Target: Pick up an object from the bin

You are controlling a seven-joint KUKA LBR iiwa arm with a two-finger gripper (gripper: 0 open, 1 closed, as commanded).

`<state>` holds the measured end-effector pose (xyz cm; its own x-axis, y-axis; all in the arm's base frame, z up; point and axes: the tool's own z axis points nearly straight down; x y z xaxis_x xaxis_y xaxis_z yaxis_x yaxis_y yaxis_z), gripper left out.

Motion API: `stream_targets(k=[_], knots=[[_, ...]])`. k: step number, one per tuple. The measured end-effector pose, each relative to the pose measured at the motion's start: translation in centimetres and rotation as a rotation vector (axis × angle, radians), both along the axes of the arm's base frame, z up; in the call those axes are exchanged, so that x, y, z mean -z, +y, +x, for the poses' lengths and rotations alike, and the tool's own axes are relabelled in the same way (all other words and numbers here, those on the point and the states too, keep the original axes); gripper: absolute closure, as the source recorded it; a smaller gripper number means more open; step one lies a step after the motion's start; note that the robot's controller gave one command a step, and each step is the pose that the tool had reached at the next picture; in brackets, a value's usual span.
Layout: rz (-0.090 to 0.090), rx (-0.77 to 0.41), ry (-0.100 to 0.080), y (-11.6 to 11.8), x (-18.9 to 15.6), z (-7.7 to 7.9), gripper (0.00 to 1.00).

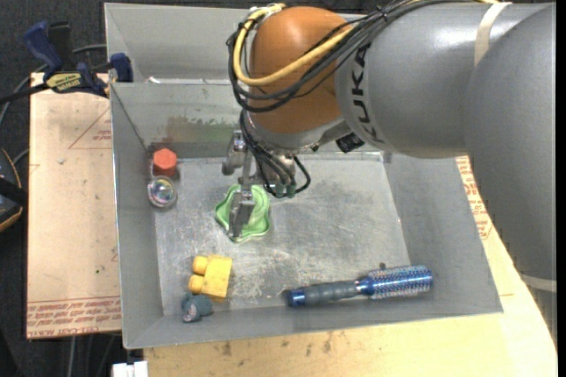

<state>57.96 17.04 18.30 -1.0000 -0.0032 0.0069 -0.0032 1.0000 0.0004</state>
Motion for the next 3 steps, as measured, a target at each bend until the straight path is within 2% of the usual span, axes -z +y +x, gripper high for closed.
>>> stream_targets(k=[1,2,3], knots=[[0.003,-0.226,-0.016,0.1,11.1,-6.1,0.0],[0.004,-0.189,-0.01,3.1,8.2,-7.4,0.0],[0.0,-0.014,-0.005,1.6,8.4,-8.7,0.0]])
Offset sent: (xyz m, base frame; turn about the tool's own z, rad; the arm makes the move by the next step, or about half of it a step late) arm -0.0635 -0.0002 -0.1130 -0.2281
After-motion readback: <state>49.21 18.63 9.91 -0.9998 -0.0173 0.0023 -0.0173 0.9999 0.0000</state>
